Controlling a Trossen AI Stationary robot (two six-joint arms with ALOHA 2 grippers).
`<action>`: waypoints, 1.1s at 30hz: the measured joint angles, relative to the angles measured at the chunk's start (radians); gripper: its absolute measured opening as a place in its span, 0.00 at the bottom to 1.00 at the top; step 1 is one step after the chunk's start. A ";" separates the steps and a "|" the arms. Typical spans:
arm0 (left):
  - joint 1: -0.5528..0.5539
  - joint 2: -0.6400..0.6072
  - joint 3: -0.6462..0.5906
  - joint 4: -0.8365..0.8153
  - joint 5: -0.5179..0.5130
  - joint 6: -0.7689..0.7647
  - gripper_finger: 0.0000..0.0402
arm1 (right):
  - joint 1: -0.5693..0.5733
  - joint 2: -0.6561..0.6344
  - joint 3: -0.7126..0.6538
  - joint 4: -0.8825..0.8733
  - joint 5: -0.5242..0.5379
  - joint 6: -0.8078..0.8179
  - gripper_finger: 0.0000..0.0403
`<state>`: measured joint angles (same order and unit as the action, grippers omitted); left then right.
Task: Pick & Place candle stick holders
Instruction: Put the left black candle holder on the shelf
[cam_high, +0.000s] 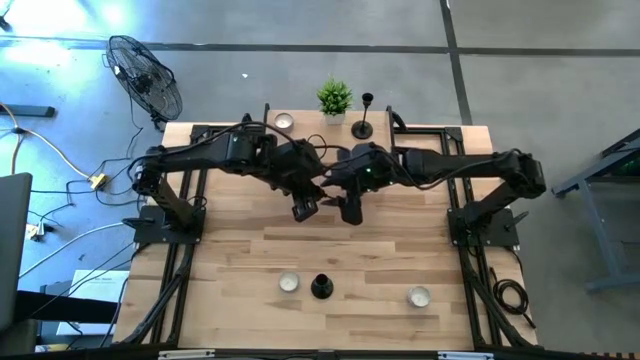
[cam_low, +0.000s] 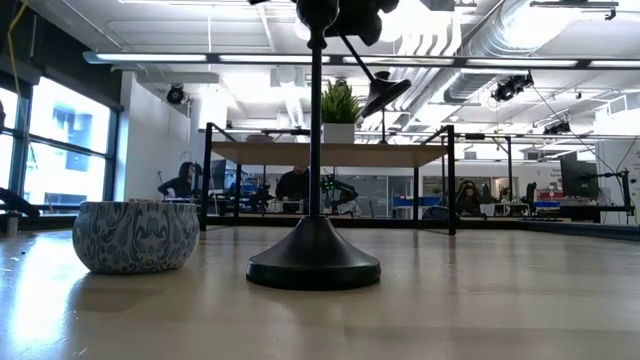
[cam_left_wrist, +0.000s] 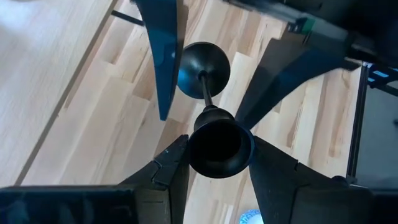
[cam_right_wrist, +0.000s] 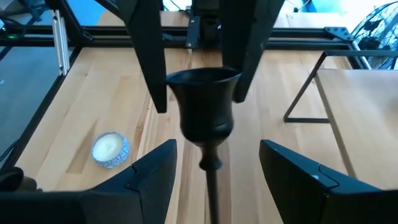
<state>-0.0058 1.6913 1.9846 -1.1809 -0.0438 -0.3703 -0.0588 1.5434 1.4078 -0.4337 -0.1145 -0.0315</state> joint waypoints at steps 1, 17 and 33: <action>0.000 0.000 0.000 0.000 0.001 0.000 0.33 | 0.000 -0.004 0.000 -0.001 0.000 0.000 0.56; 0.000 0.000 0.000 0.001 0.000 -0.001 0.33 | 0.000 -0.011 0.000 -0.012 -0.009 0.001 0.32; 0.000 0.000 0.000 0.003 0.003 -0.001 0.36 | 0.001 -0.012 0.000 -0.014 0.011 -0.073 0.06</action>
<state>-0.0059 1.6913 1.9846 -1.1782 -0.0410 -0.3710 -0.0582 1.5314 1.4078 -0.4477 -0.1036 -0.1043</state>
